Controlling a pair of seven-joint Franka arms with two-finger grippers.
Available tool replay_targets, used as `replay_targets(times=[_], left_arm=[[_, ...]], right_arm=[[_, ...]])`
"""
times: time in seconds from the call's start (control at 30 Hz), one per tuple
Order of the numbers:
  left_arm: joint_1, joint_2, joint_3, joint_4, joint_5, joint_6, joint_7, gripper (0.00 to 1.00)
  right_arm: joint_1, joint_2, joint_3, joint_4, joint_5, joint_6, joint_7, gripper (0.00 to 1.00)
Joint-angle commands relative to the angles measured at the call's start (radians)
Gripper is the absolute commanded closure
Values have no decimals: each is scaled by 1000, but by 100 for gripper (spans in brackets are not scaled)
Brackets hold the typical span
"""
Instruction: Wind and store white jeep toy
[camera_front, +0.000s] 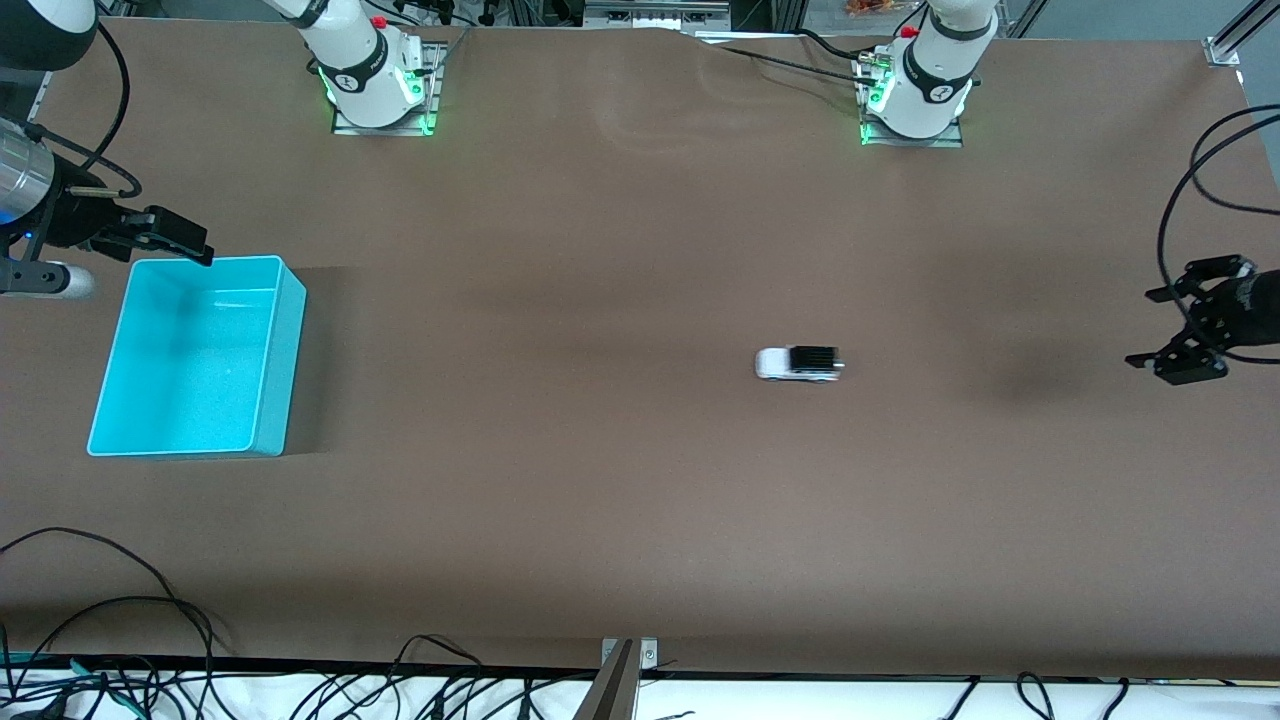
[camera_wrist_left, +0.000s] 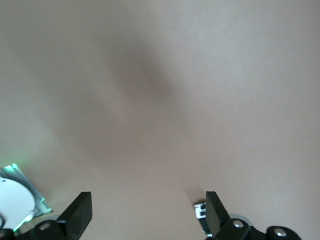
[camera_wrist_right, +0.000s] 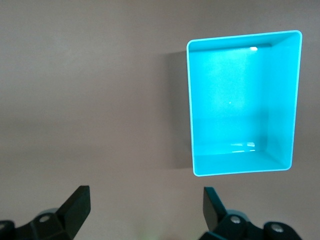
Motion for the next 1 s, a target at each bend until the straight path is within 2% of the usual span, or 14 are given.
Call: replay_targets(times=[0.0,0.27,0.73,0.97], left_arm=[[-18,19,-28,108,63,-62,165,0],[-38,18,-30,183,85,-62,432,0],[-48,12,-31,230,83,-58,915,0],[-64,10,-33,272,85,-53,1035,0]], right_arm=[[-1,-18,0,-14,19,-5,-10,0],[-1,-18,0,-14,19,-5,-10,0],[-1,-18,0,-14,19,-5,-10,0],[-1,-19,-1,-14,19,-4,1,0]])
